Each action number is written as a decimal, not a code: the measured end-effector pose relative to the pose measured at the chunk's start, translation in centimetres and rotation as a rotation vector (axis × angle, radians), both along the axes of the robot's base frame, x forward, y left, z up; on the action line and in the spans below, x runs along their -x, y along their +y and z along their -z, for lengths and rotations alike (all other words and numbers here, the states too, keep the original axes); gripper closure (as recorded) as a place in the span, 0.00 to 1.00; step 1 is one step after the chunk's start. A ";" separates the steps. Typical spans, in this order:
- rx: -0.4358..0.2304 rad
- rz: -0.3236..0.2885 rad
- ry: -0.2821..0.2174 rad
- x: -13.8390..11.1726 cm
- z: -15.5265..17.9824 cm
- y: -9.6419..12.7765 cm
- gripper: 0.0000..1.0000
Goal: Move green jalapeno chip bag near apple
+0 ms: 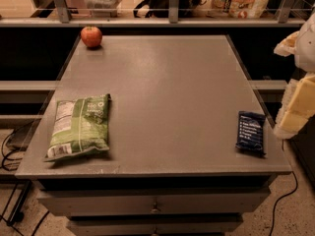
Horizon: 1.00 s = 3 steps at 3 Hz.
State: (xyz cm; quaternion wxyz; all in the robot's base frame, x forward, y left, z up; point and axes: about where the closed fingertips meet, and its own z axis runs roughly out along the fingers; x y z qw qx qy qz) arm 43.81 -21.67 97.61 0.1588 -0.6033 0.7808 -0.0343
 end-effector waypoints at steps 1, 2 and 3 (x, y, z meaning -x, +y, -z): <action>0.000 0.000 0.000 0.0 0.0 0.0 0.00; 0.007 0.006 0.003 -0.3 0.0 -0.1 0.00; -0.077 -0.020 0.017 -1.7 1.0 0.0 0.00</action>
Offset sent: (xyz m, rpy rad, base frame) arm 0.0073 -0.0028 -0.0061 -0.0161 0.0335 -0.0118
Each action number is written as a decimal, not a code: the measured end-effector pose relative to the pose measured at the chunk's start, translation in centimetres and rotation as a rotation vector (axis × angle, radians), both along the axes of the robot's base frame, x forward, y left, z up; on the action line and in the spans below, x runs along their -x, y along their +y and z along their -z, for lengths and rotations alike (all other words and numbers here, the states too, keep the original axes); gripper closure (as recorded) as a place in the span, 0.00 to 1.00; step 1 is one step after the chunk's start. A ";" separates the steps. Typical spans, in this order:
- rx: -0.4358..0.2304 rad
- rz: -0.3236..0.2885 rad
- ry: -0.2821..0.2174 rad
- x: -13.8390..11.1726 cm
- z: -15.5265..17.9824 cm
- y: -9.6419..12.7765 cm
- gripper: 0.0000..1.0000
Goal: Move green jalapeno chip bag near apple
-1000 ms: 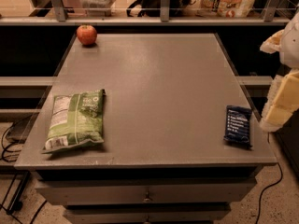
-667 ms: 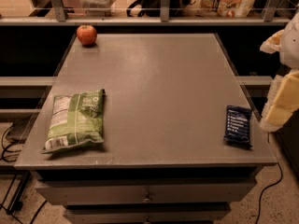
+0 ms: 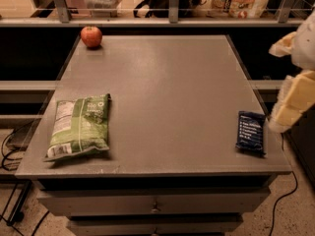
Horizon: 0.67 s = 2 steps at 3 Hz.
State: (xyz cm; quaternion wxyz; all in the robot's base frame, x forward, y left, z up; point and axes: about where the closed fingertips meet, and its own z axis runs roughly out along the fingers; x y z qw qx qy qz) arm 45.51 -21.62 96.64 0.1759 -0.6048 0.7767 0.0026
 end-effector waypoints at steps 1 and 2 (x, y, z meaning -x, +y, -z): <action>-0.188 -0.061 0.029 -0.9 1.6 2.6 0.00; -0.343 -0.125 0.042 -1.1 2.5 6.5 0.00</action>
Offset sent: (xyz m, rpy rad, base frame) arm 0.0109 0.1074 -0.0340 0.5370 0.0644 0.2012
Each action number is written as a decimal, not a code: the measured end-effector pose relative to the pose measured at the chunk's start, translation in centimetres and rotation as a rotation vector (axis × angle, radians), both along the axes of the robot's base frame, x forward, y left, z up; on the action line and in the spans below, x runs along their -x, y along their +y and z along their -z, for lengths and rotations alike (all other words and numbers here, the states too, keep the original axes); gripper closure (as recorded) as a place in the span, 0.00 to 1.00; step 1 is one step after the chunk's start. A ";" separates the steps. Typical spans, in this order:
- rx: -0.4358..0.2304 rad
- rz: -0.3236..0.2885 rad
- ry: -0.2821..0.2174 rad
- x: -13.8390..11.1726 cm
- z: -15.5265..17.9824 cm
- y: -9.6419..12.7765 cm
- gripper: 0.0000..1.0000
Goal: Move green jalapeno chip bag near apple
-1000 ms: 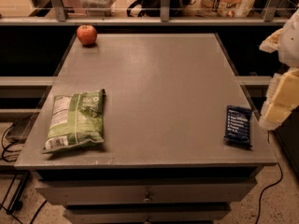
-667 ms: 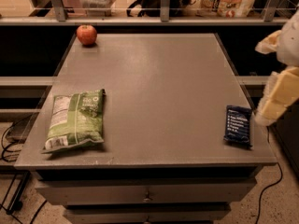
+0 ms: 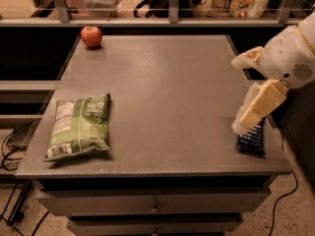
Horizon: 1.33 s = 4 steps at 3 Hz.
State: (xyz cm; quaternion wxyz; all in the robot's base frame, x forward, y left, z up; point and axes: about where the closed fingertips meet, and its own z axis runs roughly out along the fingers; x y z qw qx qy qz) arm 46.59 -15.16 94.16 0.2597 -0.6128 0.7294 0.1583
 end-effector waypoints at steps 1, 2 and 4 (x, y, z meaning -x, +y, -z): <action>-0.080 -0.058 -0.016 0.8 0.5 3.3 0.00; -0.086 -0.063 -0.016 0.9 0.5 3.7 0.00; -0.079 -0.110 0.008 1.1 2.6 9.7 0.00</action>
Offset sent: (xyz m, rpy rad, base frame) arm -0.0071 0.0301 -0.0045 0.0727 -0.0149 0.0520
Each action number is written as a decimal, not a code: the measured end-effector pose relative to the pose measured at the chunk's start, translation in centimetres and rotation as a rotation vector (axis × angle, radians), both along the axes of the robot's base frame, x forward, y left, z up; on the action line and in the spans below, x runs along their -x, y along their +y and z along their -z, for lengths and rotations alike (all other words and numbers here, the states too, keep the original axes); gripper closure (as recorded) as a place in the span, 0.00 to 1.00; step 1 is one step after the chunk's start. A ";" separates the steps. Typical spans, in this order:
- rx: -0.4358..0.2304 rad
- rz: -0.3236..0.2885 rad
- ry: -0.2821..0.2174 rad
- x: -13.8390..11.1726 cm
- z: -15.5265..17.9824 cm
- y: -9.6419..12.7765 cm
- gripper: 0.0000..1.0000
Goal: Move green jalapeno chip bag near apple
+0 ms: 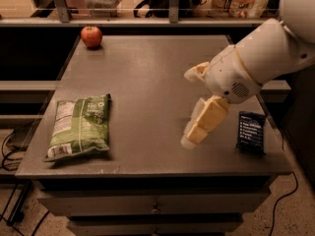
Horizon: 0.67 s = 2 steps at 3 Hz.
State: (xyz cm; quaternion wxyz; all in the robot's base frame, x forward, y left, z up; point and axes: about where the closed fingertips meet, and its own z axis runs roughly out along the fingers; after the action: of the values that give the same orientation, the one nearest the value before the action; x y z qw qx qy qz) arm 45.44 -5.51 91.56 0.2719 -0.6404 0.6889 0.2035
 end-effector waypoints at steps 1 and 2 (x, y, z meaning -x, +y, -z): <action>-0.038 -0.004 -0.008 -1.2 3.5 8.2 0.00; -0.038 -0.004 -0.008 -1.2 3.5 8.3 0.00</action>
Offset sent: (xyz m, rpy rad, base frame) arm 0.0223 0.1200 -0.0619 0.0556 0.0153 -0.0129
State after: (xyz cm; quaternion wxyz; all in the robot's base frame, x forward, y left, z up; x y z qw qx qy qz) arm 46.64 2.74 88.05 0.2863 -0.6374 0.6823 0.2148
